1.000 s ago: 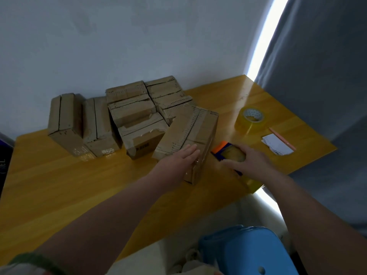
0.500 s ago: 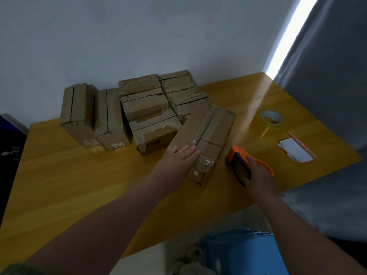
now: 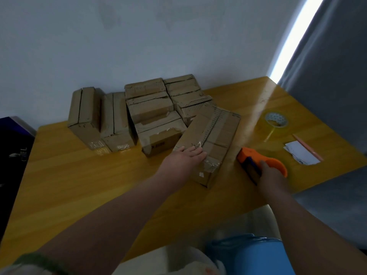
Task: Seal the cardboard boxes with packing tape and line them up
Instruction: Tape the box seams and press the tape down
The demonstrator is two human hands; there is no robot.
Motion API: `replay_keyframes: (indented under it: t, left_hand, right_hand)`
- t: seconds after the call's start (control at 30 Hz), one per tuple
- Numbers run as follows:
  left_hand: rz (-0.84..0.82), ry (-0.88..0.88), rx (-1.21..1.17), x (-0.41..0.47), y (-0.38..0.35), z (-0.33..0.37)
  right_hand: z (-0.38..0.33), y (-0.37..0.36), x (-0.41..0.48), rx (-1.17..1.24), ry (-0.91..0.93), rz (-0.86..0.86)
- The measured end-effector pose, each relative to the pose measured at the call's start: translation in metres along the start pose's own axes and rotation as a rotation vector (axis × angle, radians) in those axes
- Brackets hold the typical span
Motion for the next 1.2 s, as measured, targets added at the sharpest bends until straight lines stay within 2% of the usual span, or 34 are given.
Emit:
replay_keyframes:
  t: [0.1, 0.2, 0.27, 0.33, 0.43, 0.5, 0.63, 0.77, 1.0, 1.2]
  left_hand:
    - [-0.001, -0.009, 0.002, 0.002, 0.000, 0.000]
    - [0.013, -0.049, -0.048, -0.003, 0.001, -0.003]
    - [0.000, -0.084, -0.106, -0.007, 0.007, -0.006]
    - [-0.010, -0.085, -0.180, -0.008, 0.013, -0.009]
    - [0.081, 0.068, -0.326, -0.006, 0.017, -0.022]
    - [0.109, 0.223, -0.436, -0.005, 0.014, -0.035]
    - [0.023, 0.333, -0.555, 0.002, 0.008, -0.051]
    - [-0.029, 0.396, -0.652, 0.019, 0.008, -0.056]
    - [-0.052, 0.392, -0.773, 0.076, -0.014, -0.041]
    - [0.121, 0.475, -0.819, 0.113, -0.038, -0.029]
  right_hand:
    - [-0.025, 0.020, 0.001, 0.171, 0.045, 0.124]
    - [-0.062, 0.052, -0.002, 0.336, 0.276, 0.328]
    - [-0.090, 0.063, -0.007, 0.347, 0.488, 0.262]
    - [-0.112, 0.061, -0.014, 0.267, 0.657, 0.080]
    - [-0.128, 0.048, -0.020, 0.048, 0.790, -0.108]
    - [-0.128, 0.041, -0.014, -0.033, 0.752, -0.168]
    - [-0.123, 0.030, 0.017, -0.066, 0.536, -0.162]
    - [-0.135, 0.029, 0.033, 0.171, 0.426, -0.178]
    - [-0.123, 0.027, 0.099, 0.249, 0.517, -0.121]
    - [-0.115, 0.036, 0.123, 0.346, 0.658, -0.218]
Point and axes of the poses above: each hand's wrist, its own x-axis towards the middle knuckle, its own y-axis out of the back of the hand, z = x × y, the point moved 4 cm from there along x, towards the middle knuckle, and after that the axes turned 13 degrees about z, right-handed, at the moved point
